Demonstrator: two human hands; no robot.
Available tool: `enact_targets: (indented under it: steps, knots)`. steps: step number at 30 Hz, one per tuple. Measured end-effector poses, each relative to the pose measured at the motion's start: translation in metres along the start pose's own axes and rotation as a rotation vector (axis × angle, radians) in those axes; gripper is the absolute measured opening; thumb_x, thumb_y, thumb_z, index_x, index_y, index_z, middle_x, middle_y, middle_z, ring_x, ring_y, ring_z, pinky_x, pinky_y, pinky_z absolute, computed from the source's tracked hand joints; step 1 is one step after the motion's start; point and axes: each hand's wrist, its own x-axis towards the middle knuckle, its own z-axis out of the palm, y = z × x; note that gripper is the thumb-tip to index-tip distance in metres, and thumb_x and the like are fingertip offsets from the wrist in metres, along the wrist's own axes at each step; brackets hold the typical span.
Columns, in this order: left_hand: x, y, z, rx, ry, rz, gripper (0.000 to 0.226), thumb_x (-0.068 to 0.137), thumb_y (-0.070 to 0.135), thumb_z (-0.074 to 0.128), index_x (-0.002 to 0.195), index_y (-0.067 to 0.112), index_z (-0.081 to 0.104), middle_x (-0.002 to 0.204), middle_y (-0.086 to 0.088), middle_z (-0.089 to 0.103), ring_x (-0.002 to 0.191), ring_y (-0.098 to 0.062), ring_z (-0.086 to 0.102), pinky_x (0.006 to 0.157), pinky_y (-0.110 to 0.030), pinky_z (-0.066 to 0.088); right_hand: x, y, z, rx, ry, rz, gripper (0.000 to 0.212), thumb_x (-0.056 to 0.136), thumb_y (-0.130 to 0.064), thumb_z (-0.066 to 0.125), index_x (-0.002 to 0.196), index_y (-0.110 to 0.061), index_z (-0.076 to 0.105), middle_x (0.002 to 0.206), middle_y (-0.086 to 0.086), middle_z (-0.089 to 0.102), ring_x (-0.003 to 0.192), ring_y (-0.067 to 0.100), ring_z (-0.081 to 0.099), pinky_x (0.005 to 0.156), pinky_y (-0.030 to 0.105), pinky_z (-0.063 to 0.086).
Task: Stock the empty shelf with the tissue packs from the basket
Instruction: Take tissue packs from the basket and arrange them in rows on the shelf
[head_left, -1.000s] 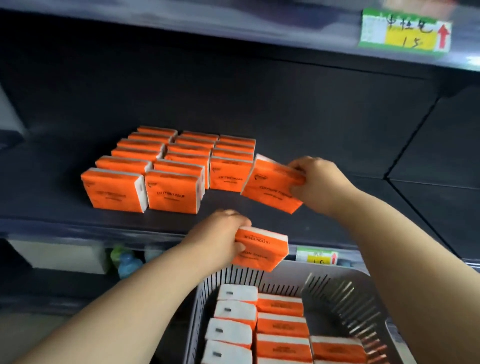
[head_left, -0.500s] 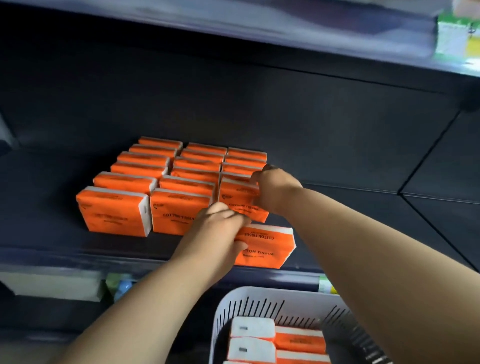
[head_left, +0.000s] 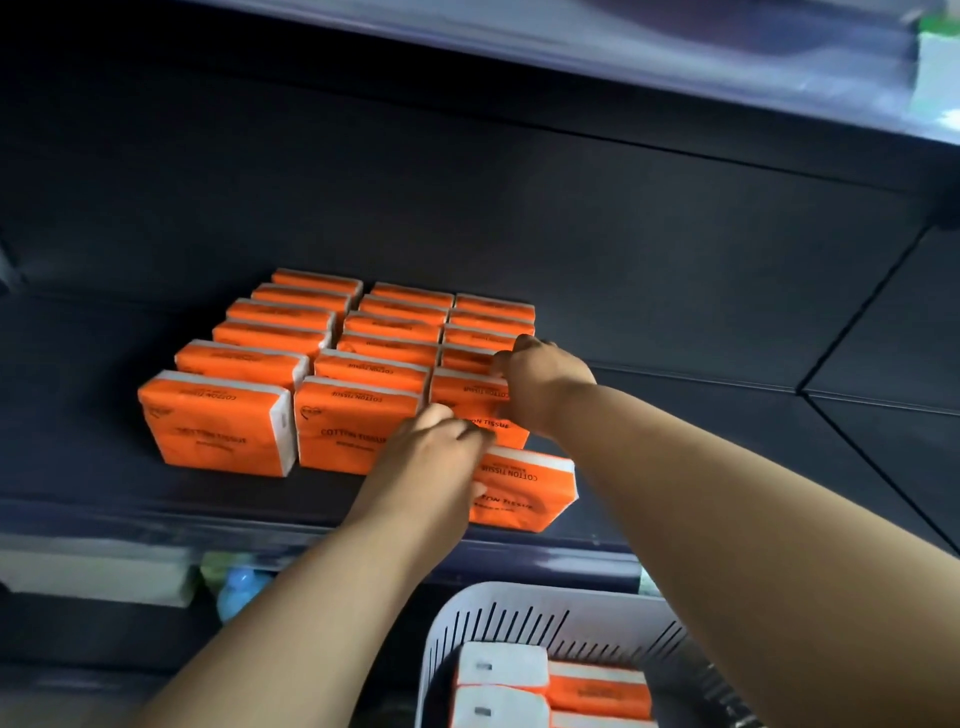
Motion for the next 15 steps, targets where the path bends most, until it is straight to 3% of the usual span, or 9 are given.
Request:
enact_targets:
  steps: [10,15]
  knots:
    - [0.011,-0.006,0.005,0.089,0.013,-0.010,0.039,0.087,0.019,0.061,0.124,0.025,0.054,0.117,0.006,0.058,0.115,-0.018,0.044,0.094,-0.029,0.037,0.000,0.008,-0.008,0.036,-0.032,-0.035,0.055,0.079,-0.038,0.070,0.129,-0.028,0.050,0.125,0.002,0.052,0.112,0.025,0.054,0.087,0.035,0.050]
    - [0.021,-0.007,0.009,0.223,-0.006,0.024,0.038,0.092,0.017,0.049,0.129,0.021,0.048,0.125,0.002,0.050,0.120,-0.021,0.041,0.096,-0.032,0.034,0.000,0.016,-0.007,0.115,-0.048,-0.060,0.051,0.081,-0.027,0.069,0.128,-0.035,0.050,0.128,-0.001,0.048,0.109,0.023,0.055,0.083,0.030,0.048]
